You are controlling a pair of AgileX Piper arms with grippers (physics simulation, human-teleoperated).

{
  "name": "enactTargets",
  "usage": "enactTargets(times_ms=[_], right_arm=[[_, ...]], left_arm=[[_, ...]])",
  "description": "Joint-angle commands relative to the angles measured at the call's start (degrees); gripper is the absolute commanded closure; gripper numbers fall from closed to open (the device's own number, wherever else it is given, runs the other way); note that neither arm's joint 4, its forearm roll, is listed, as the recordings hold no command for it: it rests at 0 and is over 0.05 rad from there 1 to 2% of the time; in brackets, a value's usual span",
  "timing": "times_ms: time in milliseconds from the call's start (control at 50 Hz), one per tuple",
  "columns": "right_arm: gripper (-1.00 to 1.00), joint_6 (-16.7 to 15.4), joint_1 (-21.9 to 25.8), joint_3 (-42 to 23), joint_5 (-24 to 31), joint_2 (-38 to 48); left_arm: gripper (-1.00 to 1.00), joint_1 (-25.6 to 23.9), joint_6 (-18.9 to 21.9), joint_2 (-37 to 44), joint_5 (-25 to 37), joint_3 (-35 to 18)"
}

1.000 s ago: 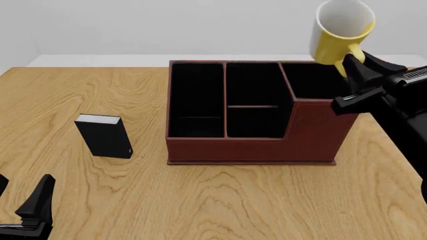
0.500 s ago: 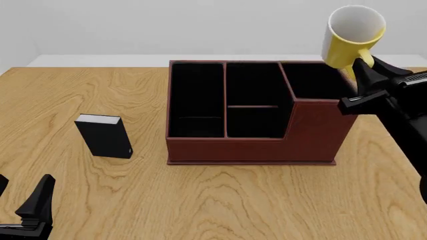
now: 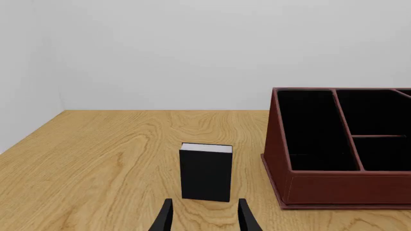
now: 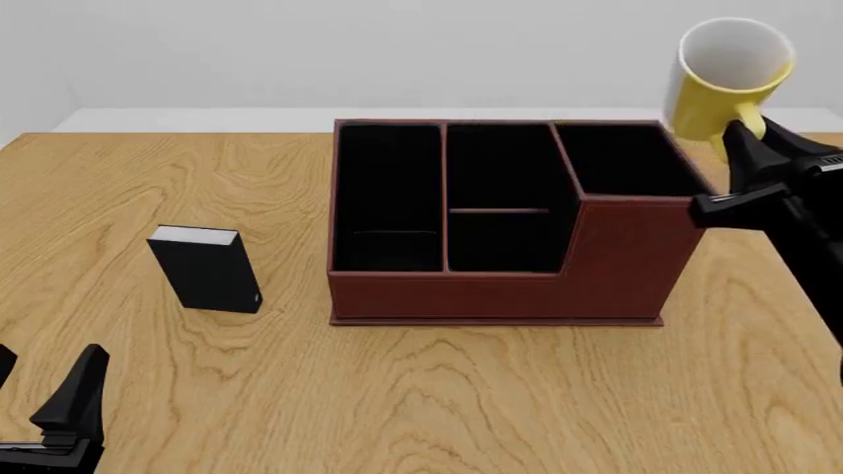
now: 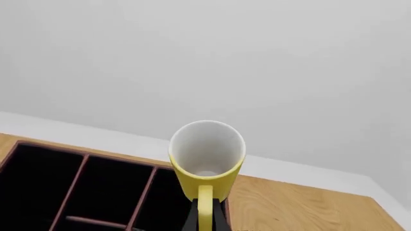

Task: Pick up the yellow and white mug and place it to the right of the caddy.

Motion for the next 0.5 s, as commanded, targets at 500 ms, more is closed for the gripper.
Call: enactTargets(times_ms=[500], right_arm=[[1.0, 1.72, -7.42, 0.82, -0.96, 0.1]], left_arm=[[-1.0, 0.0, 0.0, 0.0, 0.0, 0.0]])
